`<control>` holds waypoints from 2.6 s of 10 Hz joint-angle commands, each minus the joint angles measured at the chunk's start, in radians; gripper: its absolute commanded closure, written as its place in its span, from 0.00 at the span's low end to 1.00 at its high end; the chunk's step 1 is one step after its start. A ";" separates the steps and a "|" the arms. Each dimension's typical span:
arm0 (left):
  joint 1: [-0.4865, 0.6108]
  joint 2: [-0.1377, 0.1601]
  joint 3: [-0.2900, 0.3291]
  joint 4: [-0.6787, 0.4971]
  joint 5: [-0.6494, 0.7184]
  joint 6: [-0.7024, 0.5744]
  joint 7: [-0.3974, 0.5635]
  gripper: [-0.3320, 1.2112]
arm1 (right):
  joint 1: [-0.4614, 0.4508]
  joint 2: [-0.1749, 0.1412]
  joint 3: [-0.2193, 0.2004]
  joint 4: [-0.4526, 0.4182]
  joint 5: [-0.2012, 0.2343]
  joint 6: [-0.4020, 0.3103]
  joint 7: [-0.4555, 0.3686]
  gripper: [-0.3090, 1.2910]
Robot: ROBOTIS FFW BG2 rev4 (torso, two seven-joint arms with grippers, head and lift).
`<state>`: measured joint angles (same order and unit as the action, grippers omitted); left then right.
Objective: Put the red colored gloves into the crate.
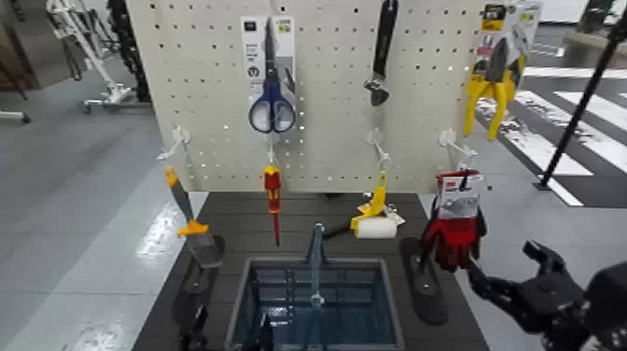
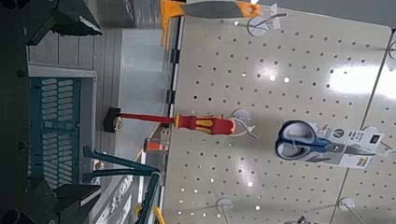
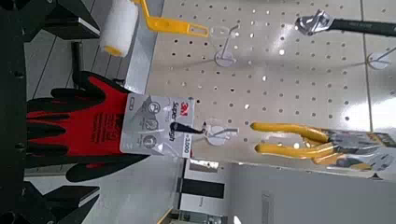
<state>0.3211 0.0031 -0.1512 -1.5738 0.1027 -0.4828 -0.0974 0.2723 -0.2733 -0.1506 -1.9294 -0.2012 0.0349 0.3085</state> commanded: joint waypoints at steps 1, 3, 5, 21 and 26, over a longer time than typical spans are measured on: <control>-0.002 -0.080 -0.004 0.000 0.002 0.003 -0.002 0.29 | -0.113 -0.026 -0.030 0.056 -0.033 0.088 0.078 0.27; -0.005 -0.080 -0.007 0.000 0.003 0.004 -0.004 0.29 | -0.214 -0.041 -0.043 0.147 -0.049 0.088 0.162 0.27; -0.008 -0.081 -0.013 0.003 0.006 0.007 -0.005 0.29 | -0.311 -0.093 -0.015 0.250 -0.084 0.080 0.262 0.27; -0.019 -0.095 -0.014 0.008 0.006 0.012 -0.030 0.29 | -0.677 -0.155 0.184 0.675 -0.159 0.056 0.597 0.29; -0.022 -0.097 -0.018 0.009 0.006 0.015 -0.035 0.29 | -0.714 -0.156 0.241 0.710 -0.172 0.056 0.635 0.29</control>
<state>0.2991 0.0030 -0.1678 -1.5647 0.1089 -0.4678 -0.1319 -0.4417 -0.4310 0.0880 -1.2184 -0.3725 0.0899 0.9429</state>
